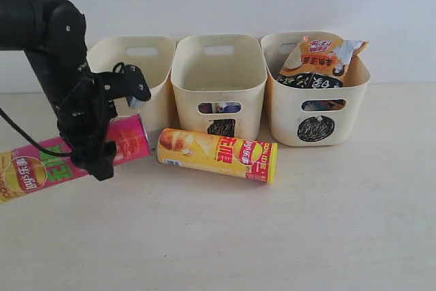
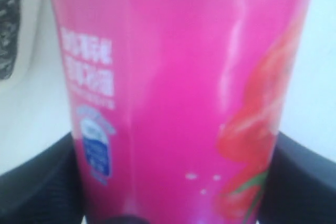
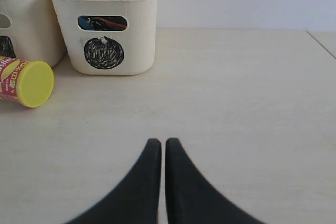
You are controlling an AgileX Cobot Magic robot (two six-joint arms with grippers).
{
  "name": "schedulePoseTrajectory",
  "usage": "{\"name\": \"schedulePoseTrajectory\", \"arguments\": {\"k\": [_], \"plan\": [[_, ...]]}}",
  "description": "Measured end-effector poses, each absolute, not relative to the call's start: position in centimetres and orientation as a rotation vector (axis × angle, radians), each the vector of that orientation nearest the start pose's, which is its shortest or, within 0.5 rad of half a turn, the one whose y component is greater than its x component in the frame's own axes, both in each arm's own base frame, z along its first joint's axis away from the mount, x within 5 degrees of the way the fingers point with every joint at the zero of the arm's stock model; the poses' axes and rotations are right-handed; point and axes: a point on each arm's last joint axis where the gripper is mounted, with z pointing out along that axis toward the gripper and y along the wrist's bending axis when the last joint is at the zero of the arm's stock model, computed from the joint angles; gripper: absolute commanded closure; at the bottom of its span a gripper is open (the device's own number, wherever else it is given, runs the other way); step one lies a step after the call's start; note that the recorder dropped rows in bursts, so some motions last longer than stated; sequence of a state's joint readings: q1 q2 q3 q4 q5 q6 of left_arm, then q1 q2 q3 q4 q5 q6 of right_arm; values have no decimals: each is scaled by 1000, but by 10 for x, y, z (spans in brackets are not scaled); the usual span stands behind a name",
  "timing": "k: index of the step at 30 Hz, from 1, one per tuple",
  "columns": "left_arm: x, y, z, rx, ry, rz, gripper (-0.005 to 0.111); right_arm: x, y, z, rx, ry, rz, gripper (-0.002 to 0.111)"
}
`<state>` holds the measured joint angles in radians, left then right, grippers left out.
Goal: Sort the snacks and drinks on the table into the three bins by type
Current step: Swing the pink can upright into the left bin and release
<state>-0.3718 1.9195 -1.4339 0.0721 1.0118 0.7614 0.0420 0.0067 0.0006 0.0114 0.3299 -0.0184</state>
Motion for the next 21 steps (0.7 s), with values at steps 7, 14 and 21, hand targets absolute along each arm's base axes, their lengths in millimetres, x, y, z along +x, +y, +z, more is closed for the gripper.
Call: {"name": "schedulePoseTrajectory", "arguments": {"k": [7, 14, 21], "plan": [[362, -136, 261, 1235, 2548, 124, 103, 54, 3, 183, -48, 1820, 28, 108], [375, -141, 316, 980, 2412, 92, 103, 54, 3, 183, -48, 1820, 28, 108], [400, -139, 359, 755, 2185, 58, 103, 54, 3, 183, -48, 1820, 28, 108]]}}
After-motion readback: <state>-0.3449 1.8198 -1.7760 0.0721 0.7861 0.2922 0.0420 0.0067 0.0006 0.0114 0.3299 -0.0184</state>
